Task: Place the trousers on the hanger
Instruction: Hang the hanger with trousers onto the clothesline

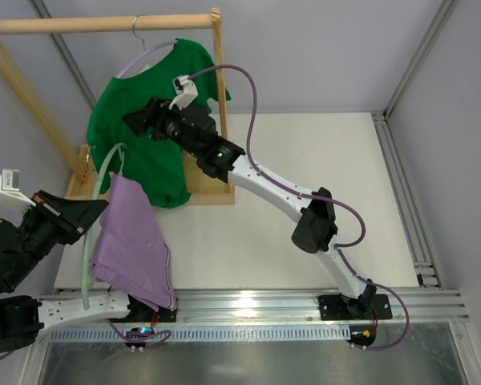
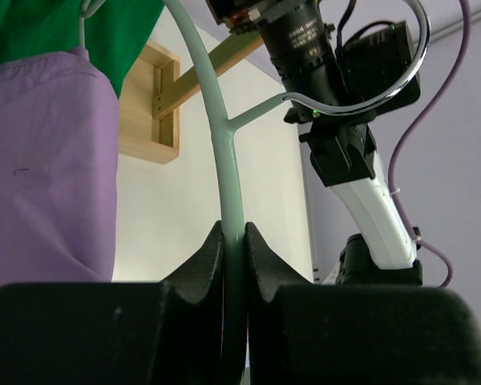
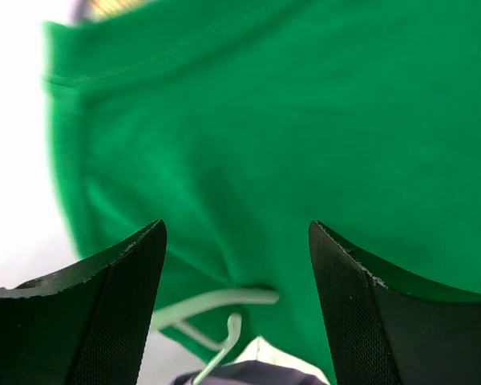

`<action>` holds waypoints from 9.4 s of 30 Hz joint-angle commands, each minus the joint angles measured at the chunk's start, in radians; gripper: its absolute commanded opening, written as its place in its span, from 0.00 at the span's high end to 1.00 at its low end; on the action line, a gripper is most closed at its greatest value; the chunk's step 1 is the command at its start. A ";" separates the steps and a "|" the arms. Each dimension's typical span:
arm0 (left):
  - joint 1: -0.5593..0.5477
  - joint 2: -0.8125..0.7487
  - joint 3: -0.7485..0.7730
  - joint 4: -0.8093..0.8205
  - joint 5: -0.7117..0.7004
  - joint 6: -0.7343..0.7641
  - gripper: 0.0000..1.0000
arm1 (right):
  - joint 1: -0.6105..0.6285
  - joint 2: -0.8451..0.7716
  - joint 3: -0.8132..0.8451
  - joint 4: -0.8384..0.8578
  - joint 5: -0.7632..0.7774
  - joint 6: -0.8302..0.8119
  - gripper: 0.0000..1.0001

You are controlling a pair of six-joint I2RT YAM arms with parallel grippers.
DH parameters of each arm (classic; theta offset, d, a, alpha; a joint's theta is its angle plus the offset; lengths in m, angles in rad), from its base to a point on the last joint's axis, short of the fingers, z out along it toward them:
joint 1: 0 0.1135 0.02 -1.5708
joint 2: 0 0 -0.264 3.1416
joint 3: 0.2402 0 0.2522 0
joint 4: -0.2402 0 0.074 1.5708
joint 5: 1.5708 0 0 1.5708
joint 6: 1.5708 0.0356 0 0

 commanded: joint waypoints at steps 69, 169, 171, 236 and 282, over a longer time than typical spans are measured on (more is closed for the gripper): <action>-0.019 -0.110 -0.063 -0.090 0.044 0.017 1.00 | 0.022 0.065 0.029 0.177 0.019 -0.034 0.24; 0.587 0.521 0.217 0.499 0.313 0.801 0.99 | -0.193 -0.622 -0.734 -0.050 -0.175 -0.198 0.96; 0.645 0.533 0.229 0.493 0.363 0.793 0.99 | -0.193 -0.623 -0.738 -0.047 -0.176 -0.193 0.96; 1.650 0.811 0.146 1.057 1.348 0.505 0.03 | -0.202 -0.458 -0.688 0.056 -0.347 -0.106 0.93; 1.192 -0.127 -0.787 0.747 1.464 0.437 0.00 | -0.201 -1.731 -1.402 -0.711 0.233 -0.057 0.00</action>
